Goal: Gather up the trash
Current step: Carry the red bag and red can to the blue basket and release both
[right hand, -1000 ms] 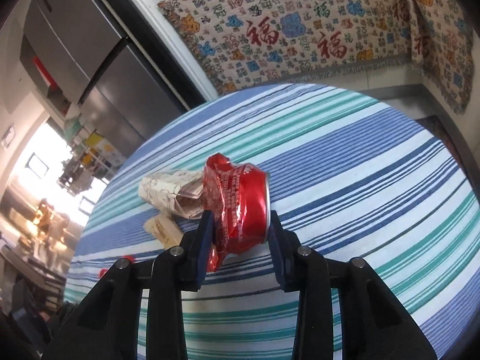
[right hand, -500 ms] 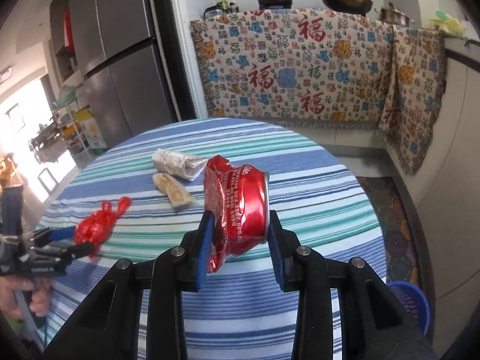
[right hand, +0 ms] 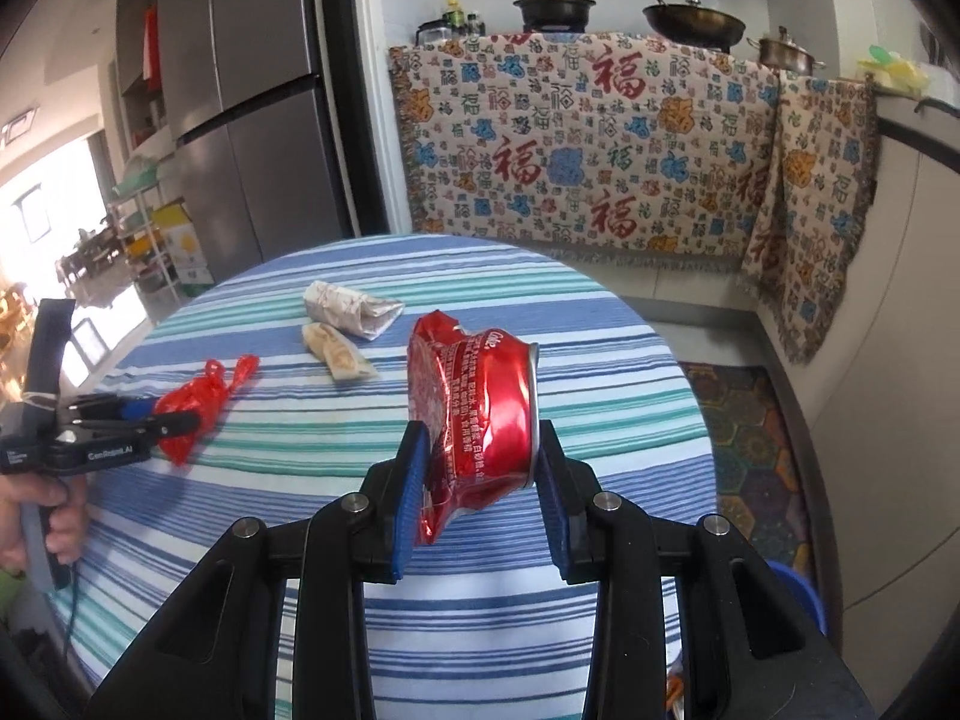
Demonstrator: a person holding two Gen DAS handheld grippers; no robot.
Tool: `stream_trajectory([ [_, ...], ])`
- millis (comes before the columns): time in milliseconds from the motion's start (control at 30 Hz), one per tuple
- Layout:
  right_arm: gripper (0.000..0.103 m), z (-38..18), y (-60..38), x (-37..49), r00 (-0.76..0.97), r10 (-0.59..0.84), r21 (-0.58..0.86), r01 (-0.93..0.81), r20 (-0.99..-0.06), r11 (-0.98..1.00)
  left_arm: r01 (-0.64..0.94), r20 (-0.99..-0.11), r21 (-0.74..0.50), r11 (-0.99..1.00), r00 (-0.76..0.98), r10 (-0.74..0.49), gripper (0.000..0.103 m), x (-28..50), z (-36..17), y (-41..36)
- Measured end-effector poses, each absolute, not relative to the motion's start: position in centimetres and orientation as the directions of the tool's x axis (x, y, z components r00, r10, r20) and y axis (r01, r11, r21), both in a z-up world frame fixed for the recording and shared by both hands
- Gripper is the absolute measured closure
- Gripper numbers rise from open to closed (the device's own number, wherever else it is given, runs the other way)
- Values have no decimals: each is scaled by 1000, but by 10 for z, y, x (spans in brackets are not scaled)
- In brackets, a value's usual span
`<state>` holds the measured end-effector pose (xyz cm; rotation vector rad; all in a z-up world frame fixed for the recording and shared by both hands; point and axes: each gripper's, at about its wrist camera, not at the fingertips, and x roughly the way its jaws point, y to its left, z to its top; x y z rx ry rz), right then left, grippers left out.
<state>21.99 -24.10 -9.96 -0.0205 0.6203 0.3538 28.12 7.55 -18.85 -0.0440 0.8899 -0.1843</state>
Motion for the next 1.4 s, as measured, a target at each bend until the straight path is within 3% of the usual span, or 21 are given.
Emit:
stream_trajectory([
  [700, 68, -100, -298, 175, 786, 241, 104, -222, -570, 969, 250, -741, -59, 967, 638, -210, 64, 256, -154, -14],
  [1000, 68, -94, -353, 172, 809, 184, 162, -112, -558, 980, 381, -732, -122, 916, 589, -342, 64, 249, -138, -95],
  [1233, 68, -123, -456, 166, 763, 42, 199, 114, -645, 973, 552, -715, -173, 816, 499, -489, 64, 240, -120, -209],
  [1400, 68, -159, -505, 159, 672, -28, 158, 214, -740, 964, 636, -748, -207, 744, 387, -539, 64, 239, -139, -290],
])
